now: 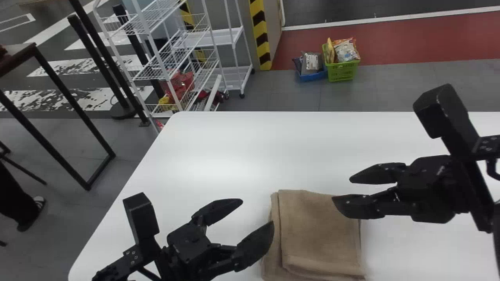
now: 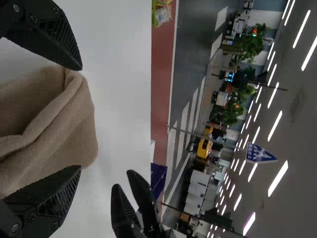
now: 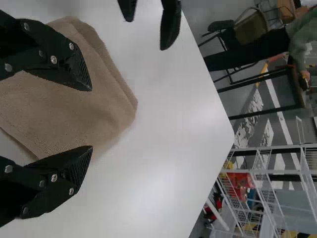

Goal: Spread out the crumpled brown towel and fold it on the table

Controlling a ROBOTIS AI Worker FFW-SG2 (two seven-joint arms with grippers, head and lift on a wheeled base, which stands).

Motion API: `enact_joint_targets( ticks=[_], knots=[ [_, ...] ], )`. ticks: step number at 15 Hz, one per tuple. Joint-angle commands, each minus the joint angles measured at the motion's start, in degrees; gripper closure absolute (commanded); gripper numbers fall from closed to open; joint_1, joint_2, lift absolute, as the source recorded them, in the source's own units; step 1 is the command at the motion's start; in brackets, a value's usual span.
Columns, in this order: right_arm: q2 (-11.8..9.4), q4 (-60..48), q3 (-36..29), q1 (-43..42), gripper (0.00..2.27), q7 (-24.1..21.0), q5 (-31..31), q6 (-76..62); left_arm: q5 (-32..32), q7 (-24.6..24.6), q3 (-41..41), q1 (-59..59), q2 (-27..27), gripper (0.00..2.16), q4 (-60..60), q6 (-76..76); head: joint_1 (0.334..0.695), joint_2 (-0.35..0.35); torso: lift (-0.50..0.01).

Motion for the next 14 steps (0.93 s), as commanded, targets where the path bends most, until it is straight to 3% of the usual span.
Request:
enact_joint_targets(
  ticks=[1,3,5,6,7,8,9,11,12,14],
  knots=[
    [0.94,-1.22,-3.11,0.12,0.06,0.54,-1.59,3.11,-2.29,1.29,-4.51,1.01,-0.15,0.12,0.52,-1.19,0.695,0.239,-0.127],
    [0.94,-2.71,-5.83,0.03,0.10,0.54,-2.64,7.33,-4.14,4.45,-7.93,1.54,-0.15,0.13,2.19,-6.63,0.695,0.182,-0.127],
    [0.94,-3.15,-7.94,-0.23,0.26,0.54,-4.23,9.62,-6.34,7.53,-10.92,0.92,-0.15,0.37,3.77,-9.10,0.695,0.141,-0.127],
    [0.94,-3.06,-9.00,-0.59,0.44,0.54,-5.19,10.67,-6.69,8.76,-11.54,0.31,-0.15,0.65,5.27,-10.85,0.695,0.121,-0.127],
    [0.94,-2.97,-10.23,-1.46,0.63,0.54,-6.16,13.13,-6.69,9.99,-11.62,-0.31,-0.15,1.22,6.59,-11.03,0.695,0.104,-0.127],
    [0.94,-2.97,-11.19,-1.82,0.65,0.54,-6.51,15.07,-6.78,11.13,-11.62,-0.57,-0.15,1.69,7.20,-10.68,0.695,0.091,-0.127],
    [0.94,-3.06,-11.90,-1.90,0.65,0.54,-6.51,16.30,-6.86,11.66,-11.54,-0.92,-0.15,1.89,7.38,-9.27,0.695,0.076,-0.127],
    [0.94,-3.59,-13.22,-3.05,0.46,0.54,-6.33,20.87,-6.60,11.57,-11.10,-1.19,-0.15,1.90,8.08,-8.04,0.695,0.067,-0.127],
    [0.94,-3.94,-14.27,-3.40,0.46,0.54,-6.33,22.10,-6.34,11.48,-10.48,-1.19,0.09,2.07,8.43,-8.22,0.695,0.061,-0.127],
    [0.94,-4.03,-16.29,-3.92,0.46,0.54,-6.95,22.27,-5.81,11.48,-8.72,-1.36,0.44,2.09,9.84,-8.57,0.695,0.050,-0.127]
  ],
)
